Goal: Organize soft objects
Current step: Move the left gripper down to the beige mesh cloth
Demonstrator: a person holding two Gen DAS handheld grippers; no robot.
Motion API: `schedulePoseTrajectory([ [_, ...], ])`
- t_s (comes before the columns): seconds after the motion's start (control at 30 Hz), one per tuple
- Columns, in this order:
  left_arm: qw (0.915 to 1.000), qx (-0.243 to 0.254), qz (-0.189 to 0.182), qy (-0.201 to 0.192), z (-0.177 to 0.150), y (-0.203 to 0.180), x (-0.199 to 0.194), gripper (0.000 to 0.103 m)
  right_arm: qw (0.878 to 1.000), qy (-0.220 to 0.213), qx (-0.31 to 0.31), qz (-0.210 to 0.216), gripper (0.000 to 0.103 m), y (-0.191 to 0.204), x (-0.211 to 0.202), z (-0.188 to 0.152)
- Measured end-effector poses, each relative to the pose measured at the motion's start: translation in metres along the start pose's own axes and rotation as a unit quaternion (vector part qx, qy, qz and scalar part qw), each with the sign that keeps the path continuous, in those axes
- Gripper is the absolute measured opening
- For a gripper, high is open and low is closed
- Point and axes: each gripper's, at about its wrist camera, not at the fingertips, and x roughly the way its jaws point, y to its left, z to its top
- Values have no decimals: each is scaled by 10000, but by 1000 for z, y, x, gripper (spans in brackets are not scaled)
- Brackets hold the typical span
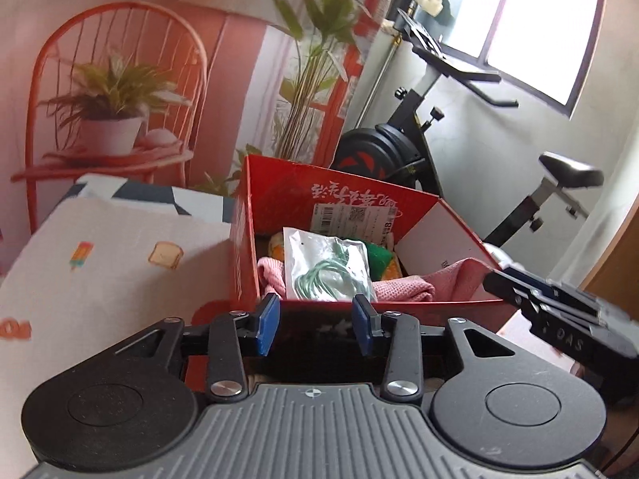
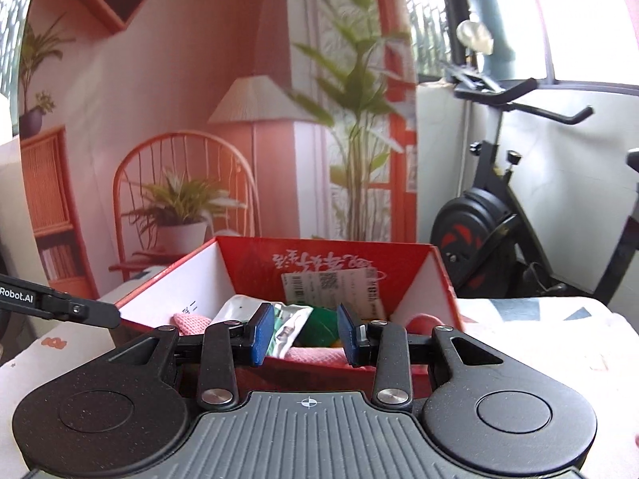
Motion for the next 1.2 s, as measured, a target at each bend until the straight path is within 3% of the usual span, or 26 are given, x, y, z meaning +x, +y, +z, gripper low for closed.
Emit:
schedulePoseTrajectory([
  [0.23, 9997, -96, 162, 136, -16, 6, -3, 42, 9994, 27, 270, -213, 33, -10, -29, -30],
  [0.5, 9971, -357, 367, 564, -50, 19, 18, 44, 9924, 842, 784, -426, 33, -19, -22, -82],
  [0.6, 9961, -461, 378, 652, -52, 25, 23, 52, 9904, 921, 908, -489, 43, -21, -18, -90],
  [0.7, 9958, -493, 385, 666, -54, 27, 25, 54, 9898, 864, 945, -618, 54, -24, -17, -93],
  [0.87, 9945, -588, 328, 800, -62, 30, 32, 54, 9877, 939, 1088, -612, 57, -31, -8, -100],
  [1.0, 9926, -739, 128, 953, -66, 34, 40, 51, 9872, 931, 1163, -577, 58, -34, -2, -104],
  [1.1, 9911, -799, 106, 1059, -70, 37, 46, 40, 9863, 945, 1254, -512, 57, -37, -2, -112],
  [1.2, 9903, -830, 103, 1110, -72, 38, 49, 38, 9854, 984, 1313, -464, 57, -39, 0, -116],
])
